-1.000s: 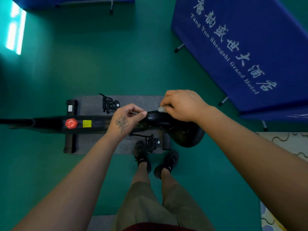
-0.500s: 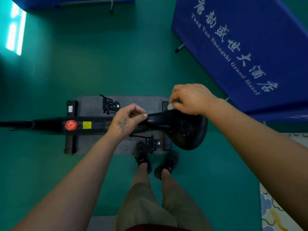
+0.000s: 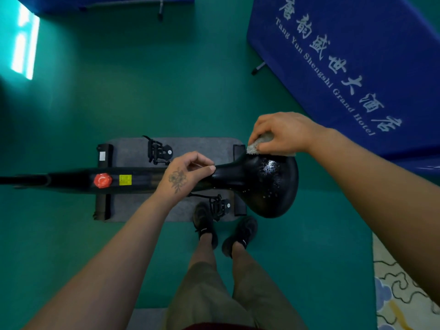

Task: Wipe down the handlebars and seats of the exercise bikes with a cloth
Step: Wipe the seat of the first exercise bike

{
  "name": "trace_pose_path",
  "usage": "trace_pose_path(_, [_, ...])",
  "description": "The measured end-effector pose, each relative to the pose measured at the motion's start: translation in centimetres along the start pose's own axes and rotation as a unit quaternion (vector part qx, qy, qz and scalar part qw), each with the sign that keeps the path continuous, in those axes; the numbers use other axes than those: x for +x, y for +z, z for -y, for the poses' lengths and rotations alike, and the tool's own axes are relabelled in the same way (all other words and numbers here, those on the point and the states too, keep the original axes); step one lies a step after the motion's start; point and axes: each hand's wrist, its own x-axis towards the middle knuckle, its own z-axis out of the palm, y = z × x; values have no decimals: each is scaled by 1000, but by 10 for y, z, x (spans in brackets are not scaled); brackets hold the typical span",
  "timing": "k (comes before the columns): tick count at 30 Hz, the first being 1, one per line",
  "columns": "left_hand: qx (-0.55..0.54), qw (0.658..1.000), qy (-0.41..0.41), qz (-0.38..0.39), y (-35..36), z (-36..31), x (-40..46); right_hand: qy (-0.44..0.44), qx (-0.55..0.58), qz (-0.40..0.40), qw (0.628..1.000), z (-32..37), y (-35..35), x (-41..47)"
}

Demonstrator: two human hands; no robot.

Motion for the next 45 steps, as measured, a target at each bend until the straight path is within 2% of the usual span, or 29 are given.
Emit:
trace_pose_path(3, [-6, 1000, -1, -3, 1, -1, 1, 7, 19, 4, 1000, -7, -4, 2])
trace_pose_path(9, [1, 1000, 2, -3, 5, -2, 4, -48, -21, 21, 998, 14, 10, 17])
trace_pose_path(14, [2, 1000, 2, -5, 7, -3, 6, -23, -20, 31, 999, 2, 4, 22])
trace_pose_path(19, [3, 1000, -8, -14, 7, -4, 4, 17, 28, 22, 999, -21, -8, 14])
trace_pose_path(26, [1, 1000, -16, -25, 10, -9, 4, -26, -35, 26, 999, 12, 9, 30])
trace_pose_path(29, [1, 1000, -13, -22, 9, -9, 4, -16, -57, 35, 998, 20, 12, 40])
trace_pose_path(37, [4, 1000, -18, -5, 6, -9, 6, 33, 0, 57, 998, -11, -8, 32])
trace_pose_path(45, [-1, 1000, -18, 10, 8, -13, 8, -2, -39, 40, 998, 19, 21, 49])
